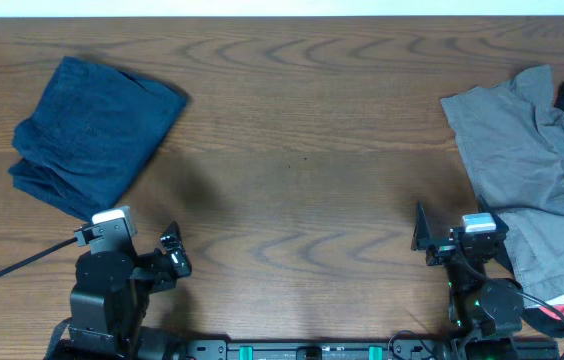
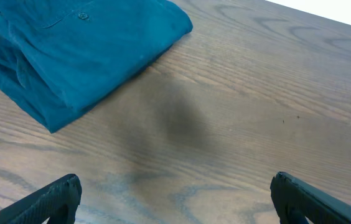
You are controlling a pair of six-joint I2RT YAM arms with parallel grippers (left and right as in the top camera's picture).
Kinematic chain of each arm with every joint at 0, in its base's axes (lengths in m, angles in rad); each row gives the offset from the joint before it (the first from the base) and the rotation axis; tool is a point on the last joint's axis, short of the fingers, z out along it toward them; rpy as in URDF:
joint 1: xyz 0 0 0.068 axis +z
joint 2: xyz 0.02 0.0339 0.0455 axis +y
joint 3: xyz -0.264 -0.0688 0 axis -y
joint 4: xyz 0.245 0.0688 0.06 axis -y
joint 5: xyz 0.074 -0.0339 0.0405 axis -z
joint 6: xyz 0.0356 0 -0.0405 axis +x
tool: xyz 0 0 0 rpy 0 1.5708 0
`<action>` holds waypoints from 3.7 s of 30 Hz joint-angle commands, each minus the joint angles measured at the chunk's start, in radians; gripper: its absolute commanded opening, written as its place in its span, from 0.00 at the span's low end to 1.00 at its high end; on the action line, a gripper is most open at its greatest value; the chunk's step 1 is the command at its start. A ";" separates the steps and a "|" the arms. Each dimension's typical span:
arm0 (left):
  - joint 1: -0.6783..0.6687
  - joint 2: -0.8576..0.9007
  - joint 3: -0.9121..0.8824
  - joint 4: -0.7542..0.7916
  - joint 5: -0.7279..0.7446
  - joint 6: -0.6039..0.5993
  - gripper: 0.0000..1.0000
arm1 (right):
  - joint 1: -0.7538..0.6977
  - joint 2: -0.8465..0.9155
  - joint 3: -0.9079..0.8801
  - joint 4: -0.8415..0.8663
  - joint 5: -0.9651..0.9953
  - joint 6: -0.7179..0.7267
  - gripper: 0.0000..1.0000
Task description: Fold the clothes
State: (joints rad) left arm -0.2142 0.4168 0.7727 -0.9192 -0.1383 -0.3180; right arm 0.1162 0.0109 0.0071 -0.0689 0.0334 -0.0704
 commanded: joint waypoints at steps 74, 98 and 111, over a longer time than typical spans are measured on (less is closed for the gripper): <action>0.159 -0.413 -0.769 0.849 0.100 0.295 0.98 | 0.003 -0.005 -0.002 -0.003 -0.008 -0.013 0.99; 0.159 -0.413 -0.769 0.849 0.100 0.295 0.98 | 0.003 -0.005 -0.002 -0.003 -0.008 -0.013 0.99; 0.159 -0.413 -0.769 0.849 0.100 0.295 0.98 | 0.003 -0.005 -0.002 -0.003 -0.008 -0.013 0.99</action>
State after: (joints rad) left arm -0.0605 0.0105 0.0193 -0.0246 -0.0288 -0.0437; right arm 0.1162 0.0109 0.0071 -0.0692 0.0326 -0.0704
